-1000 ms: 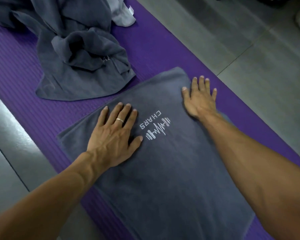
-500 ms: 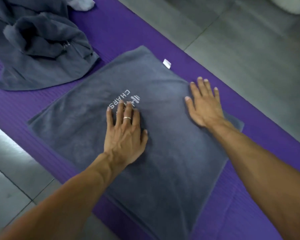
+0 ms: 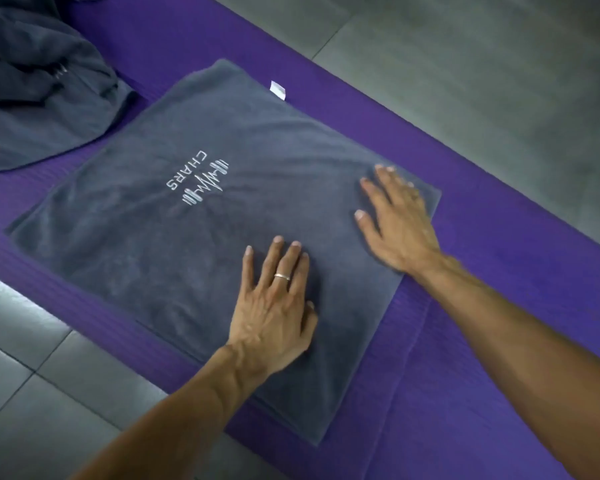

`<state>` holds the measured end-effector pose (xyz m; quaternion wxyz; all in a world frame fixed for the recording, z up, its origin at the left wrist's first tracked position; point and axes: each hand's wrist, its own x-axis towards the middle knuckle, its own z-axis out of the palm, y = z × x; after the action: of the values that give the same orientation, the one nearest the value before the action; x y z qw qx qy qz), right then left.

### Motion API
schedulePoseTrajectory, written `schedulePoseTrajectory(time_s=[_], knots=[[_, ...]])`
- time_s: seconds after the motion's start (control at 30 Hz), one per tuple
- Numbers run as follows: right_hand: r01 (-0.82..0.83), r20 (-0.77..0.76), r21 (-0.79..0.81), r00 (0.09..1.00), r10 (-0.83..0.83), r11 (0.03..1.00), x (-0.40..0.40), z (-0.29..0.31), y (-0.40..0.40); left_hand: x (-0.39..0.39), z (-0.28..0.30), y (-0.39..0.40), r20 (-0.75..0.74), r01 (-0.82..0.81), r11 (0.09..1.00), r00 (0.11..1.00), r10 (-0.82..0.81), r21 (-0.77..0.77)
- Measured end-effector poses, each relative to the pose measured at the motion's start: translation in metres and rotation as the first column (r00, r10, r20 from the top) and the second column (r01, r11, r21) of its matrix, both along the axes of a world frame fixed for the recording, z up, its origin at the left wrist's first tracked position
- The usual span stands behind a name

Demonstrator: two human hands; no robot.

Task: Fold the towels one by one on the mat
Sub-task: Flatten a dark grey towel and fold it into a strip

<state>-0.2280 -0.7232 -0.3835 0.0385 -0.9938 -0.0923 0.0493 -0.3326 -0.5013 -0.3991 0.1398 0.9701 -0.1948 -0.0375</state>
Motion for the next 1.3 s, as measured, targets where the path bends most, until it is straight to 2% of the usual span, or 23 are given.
schedulePoseTrajectory(time_s=[0.07,0.13,0.17,0.23,0.3,0.37,0.47,0.57,0.63,0.67,0.77,0.83,0.9,1.0,1.13,1.3], knots=[[-0.181,-0.002,0.041,0.983,0.182,0.983,-0.041,-0.008,0.01,-0.013,0.002,-0.027,-0.017,0.004,0.996,1.0,-0.005,-0.094],[-0.256,-0.087,-0.031,0.964,0.252,0.966,-0.069,-0.015,-0.004,-0.03,-0.001,-0.044,-0.065,0.034,0.997,0.997,-0.039,-0.07],[-0.207,-0.126,-0.062,0.972,0.198,0.976,-0.071,-0.016,-0.02,-0.039,-0.004,-0.047,-0.087,0.06,0.998,0.994,-0.062,-0.027],[-0.003,-0.153,-0.101,0.988,-0.013,0.995,-0.06,-0.016,-0.057,-0.052,-0.009,-0.044,-0.113,0.113,0.993,0.988,-0.109,0.028],[0.162,-0.224,-0.143,0.956,-0.192,0.976,-0.04,-0.011,-0.085,-0.06,-0.009,-0.04,-0.127,0.165,0.985,0.979,-0.157,0.056],[0.201,-0.248,-0.16,0.94,-0.236,0.966,-0.028,-0.005,-0.09,-0.065,-0.007,-0.038,-0.136,0.177,0.982,0.977,-0.166,0.07],[0.262,-0.18,0.008,0.95,-0.257,0.965,-0.038,0.003,-0.072,-0.07,0.001,-0.042,-0.134,0.141,0.99,0.981,-0.137,0.022],[0.243,-0.116,0.132,0.967,-0.228,0.961,-0.065,0.008,-0.061,-0.071,0.012,-0.045,-0.125,0.029,0.98,0.991,-0.054,-0.196],[0.168,-0.13,0.085,0.979,-0.156,0.982,-0.077,0.01,-0.058,-0.066,0.024,-0.041,-0.206,-0.149,0.907,0.976,0.07,-0.395],[0.128,-0.132,0.062,0.984,-0.119,0.99,-0.079,0.01,-0.058,-0.061,0.032,-0.038,-0.293,-0.265,0.848,0.946,0.137,-0.46],[0.093,-0.099,0.013,0.991,-0.091,0.996,-0.071,0.012,-0.053,-0.043,0.045,-0.023,-0.514,-0.501,0.679,0.832,0.207,-0.536],[0.143,-0.075,-0.008,0.987,-0.143,0.99,-0.058,0.015,-0.048,-0.032,0.047,-0.006,-0.563,-0.544,0.629,0.802,0.198,-0.555],[0.196,-0.041,-0.003,0.98,-0.196,0.981,-0.043,0.021,-0.043,-0.022,0.048,0.012,-0.59,-0.556,0.622,0.787,0.18,-0.552],[0.237,0.09,0.039,0.967,-0.24,0.971,-0.024,0.031,-0.032,-0.014,0.048,0.04,-0.557,-0.517,0.676,0.809,0.186,-0.526],[0.221,0.211,0.091,0.949,-0.235,0.971,-0.004,0.039,-0.009,-0.006,0.046,0.067,-0.361,-0.434,0.819,0.882,0.302,-0.376],[0.078,0.313,0.159,0.942,-0.125,0.984,0.037,0.055,0.032,0.008,0.053,0.104,-0.178,-0.458,0.848,0.888,0.424,-0.267]])
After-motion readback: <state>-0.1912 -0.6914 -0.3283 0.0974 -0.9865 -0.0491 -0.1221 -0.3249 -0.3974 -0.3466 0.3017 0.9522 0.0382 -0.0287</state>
